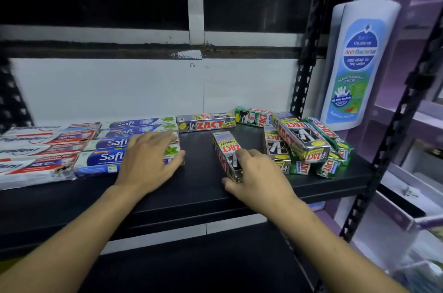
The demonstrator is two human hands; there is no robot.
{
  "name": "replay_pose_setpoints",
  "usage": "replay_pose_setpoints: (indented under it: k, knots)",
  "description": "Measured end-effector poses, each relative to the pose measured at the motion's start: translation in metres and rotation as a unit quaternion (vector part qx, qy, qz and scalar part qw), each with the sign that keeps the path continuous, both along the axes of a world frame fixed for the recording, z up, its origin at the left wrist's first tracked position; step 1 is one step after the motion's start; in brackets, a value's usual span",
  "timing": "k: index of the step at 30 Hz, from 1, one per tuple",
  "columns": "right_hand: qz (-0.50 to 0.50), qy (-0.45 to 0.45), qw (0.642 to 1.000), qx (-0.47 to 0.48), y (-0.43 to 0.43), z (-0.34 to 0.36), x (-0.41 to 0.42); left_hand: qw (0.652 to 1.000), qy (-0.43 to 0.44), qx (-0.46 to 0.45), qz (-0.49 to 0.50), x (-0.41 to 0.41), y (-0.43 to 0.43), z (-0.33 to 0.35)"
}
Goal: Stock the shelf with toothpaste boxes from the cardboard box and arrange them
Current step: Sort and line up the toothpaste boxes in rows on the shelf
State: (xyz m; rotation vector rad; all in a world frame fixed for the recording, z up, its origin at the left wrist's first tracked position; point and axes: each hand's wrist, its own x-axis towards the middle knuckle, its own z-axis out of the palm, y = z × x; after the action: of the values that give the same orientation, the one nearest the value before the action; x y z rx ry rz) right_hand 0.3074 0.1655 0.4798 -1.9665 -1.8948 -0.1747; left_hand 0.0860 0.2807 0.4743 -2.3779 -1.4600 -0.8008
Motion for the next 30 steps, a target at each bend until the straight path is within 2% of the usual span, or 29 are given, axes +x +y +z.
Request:
replay_pose_setpoints:
  k: [6,9,11,17,24,28,30]
  knots:
    - [0.040,-0.055,0.997,-0.038,0.035,0.040,0.011,0.999,-0.008,-0.013,0.041,-0.001,0.007,-0.009]
    - [0.060,-0.024,0.989,-0.134,0.061,0.062,0.026,0.999,-0.010,-0.015,0.046,-0.003,0.010,-0.012]
    - [0.074,0.005,0.984,-0.159,0.079,0.066,0.035,0.999,-0.014,-0.004,0.043,-0.004,0.012,-0.014]
    - [0.093,0.008,0.983,-0.155,0.112,0.062,0.047,0.999,-0.016,0.004,0.042,-0.004,0.016,-0.016]
    - [0.072,-0.057,0.984,-0.153,0.126,0.047,0.045,0.999,-0.026,0.004,0.038,-0.006,0.019,-0.018]
    - [0.060,-0.051,0.992,-0.098,0.130,0.031,0.033,0.999,-0.026,0.003,0.036,-0.005,0.019,-0.018]
    - [0.042,-0.091,0.994,-0.050,0.132,0.022,0.025,0.999,-0.025,0.004,0.036,-0.005,0.018,-0.017]
